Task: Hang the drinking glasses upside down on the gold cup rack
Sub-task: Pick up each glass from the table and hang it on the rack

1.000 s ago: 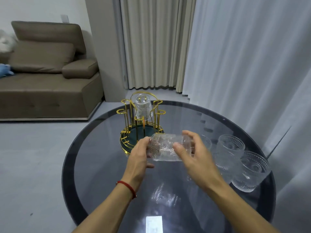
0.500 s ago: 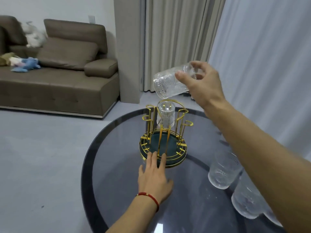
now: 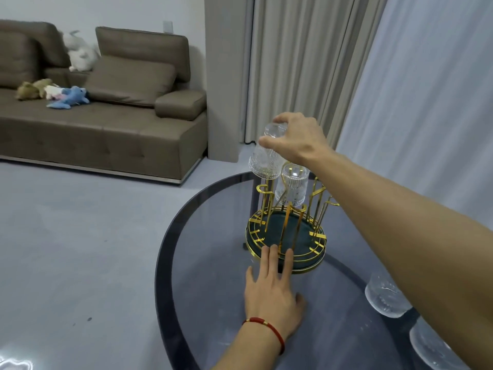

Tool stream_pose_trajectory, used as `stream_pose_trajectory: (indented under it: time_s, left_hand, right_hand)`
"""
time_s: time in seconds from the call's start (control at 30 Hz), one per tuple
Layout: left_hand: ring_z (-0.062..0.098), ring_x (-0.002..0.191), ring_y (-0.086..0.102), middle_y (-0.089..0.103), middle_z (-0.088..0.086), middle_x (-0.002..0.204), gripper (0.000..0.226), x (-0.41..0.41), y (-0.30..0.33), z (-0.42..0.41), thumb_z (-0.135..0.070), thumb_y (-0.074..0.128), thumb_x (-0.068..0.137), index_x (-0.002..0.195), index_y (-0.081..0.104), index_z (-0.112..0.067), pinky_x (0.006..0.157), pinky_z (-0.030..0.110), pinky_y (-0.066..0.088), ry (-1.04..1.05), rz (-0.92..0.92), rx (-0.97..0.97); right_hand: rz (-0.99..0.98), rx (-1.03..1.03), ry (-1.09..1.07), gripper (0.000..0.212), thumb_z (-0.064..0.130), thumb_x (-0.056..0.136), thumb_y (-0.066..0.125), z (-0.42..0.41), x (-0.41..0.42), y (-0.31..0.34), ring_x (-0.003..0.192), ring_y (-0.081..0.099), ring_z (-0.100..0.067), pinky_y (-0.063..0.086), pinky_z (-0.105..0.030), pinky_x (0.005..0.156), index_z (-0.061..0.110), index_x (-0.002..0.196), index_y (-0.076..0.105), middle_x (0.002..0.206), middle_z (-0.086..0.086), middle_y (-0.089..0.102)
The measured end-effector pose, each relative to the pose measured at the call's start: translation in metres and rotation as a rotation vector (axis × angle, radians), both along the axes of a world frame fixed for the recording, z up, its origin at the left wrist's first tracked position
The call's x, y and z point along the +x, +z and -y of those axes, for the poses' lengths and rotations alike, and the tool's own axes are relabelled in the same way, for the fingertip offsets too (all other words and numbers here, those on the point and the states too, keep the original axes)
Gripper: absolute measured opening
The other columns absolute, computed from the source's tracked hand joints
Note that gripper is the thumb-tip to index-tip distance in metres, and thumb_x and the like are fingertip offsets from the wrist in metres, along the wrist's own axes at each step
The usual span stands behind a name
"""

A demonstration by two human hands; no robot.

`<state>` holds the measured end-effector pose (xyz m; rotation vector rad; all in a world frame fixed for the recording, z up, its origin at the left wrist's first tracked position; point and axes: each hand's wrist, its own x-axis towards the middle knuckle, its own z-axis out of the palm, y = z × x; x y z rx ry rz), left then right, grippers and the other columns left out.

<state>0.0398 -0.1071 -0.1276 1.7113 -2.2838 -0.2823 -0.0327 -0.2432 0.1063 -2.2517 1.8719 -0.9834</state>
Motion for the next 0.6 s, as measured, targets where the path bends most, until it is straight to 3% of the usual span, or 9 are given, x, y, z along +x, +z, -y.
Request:
stream_pose_trajectory:
  time_s: [0.23, 0.33, 0.47, 0.6]
  left_hand:
    - [0.026, 0.151, -0.023, -0.018, 0.006, 0.167, 0.085, -0.004, 0.0, 0.0, -0.05, 0.044, 0.095, 0.157, -0.012, -0.032, 0.122, 0.056, 0.004, 0.018, -0.011, 0.016]
    - [0.025, 0.151, -0.023, -0.02, 0.006, 0.167, 0.087, -0.003, 0.0, 0.0, -0.051, 0.045, 0.095, 0.156, -0.013, -0.033, 0.122, 0.056, 0.004, 0.014, -0.013, 0.027]
    - [0.025, 0.151, -0.024, -0.019, 0.006, 0.167, 0.088, -0.003, 0.0, 0.0, -0.05, 0.046, 0.093, 0.156, -0.012, -0.034, 0.122, 0.055, 0.006, 0.018, -0.018, 0.028]
    - [0.025, 0.151, -0.025, -0.021, 0.006, 0.167, 0.088, -0.004, 0.001, 0.001, -0.051, 0.047, 0.093, 0.156, -0.013, -0.035, 0.122, 0.056, 0.005, 0.014, -0.006, 0.047]
  right_hand:
    - [-0.218, 0.13, 0.051, 0.076, 0.061, 0.081, 0.071, 0.012, -0.001, -0.014, 0.121, 0.063, -0.031, 0.054, -0.049, 0.1, 0.018, 0.142, 0.057, 0.139, -0.007, 0.065]
    - [-0.343, 0.171, 0.062, 0.079, 0.064, 0.081, 0.072, 0.02, 0.001, -0.023, 0.117, 0.064, -0.03, 0.054, -0.045, 0.094, 0.021, 0.143, 0.054, 0.138, -0.007, 0.065]
    - [-0.434, 0.252, 0.059, 0.08, 0.069, 0.075, 0.074, 0.033, -0.001, -0.032, 0.098, 0.059, -0.023, 0.049, -0.039, 0.079, 0.028, 0.141, 0.052, 0.126, -0.005, 0.068]
    - [-0.539, 0.277, 0.066, 0.081, 0.069, 0.072, 0.077, 0.041, -0.001, -0.037, 0.112, 0.061, -0.028, 0.052, -0.042, 0.082, 0.034, 0.14, 0.049, 0.125, -0.002, 0.068]
